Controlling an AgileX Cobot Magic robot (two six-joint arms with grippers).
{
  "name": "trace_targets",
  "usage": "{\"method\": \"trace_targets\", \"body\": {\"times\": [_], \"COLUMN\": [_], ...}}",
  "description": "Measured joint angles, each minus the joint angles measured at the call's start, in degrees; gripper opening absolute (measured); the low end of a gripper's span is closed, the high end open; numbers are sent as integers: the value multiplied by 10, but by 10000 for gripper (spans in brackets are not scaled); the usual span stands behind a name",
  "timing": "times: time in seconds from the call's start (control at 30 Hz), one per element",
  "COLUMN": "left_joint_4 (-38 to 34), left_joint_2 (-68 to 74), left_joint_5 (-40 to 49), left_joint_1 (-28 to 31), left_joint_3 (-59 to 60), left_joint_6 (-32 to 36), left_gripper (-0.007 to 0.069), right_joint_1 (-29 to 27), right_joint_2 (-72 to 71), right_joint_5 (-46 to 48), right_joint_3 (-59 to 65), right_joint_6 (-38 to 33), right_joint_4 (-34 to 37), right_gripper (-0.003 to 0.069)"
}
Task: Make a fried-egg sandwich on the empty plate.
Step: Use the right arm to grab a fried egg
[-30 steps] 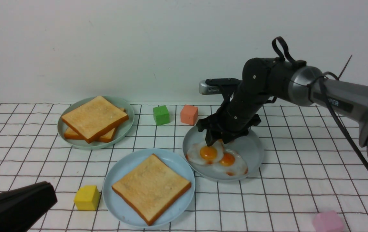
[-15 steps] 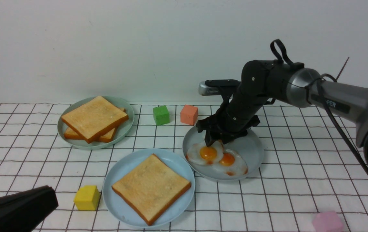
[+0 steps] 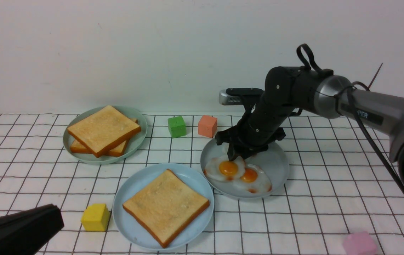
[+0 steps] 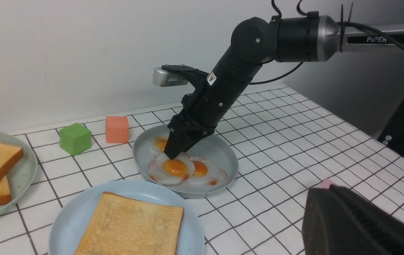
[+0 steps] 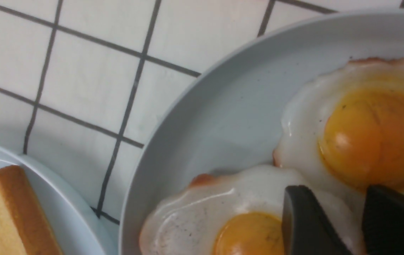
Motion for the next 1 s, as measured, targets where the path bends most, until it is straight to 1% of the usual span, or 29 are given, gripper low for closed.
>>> {"method": "trace_targets", "body": {"times": [0.2,0.27,0.3,0.33,0.37,0.4,0.43,0.83,1.0], "left_joint_4": [0,2,3,4,4,4,4,6,6], "left_joint_2": [0,0,0,0,0,0,0,0,0], "left_joint_5": [0,0,0,0,0,0,0,0,0], "left_joint_1": [0,0,0,0,0,0,0,0,0], "left_joint_3": [0,0,0,0,0,0,0,0,0], "left_joint_6": [0,0,0,0,0,0,0,0,0], "left_gripper": [-10,-10,-10,-10,-10,-10,-10,-2,2], "right_joint_1": [0,0,0,0,0,0,0,0,0], "right_joint_2": [-3,-8,-9,-14,-14,-17,-20,-31,-68], "right_joint_5": [6,12,13,22,22,28,33,82,87], "right_joint_3": [0,0,0,0,0,0,0,-1,-1], "right_joint_6": [0,0,0,0,0,0,0,-12,-26], "right_joint_4": [-2,-2,-2,-2,-2,-2,-2,-1,7], "right_gripper": [197,161,161,128,125,99,88,79,69]}}
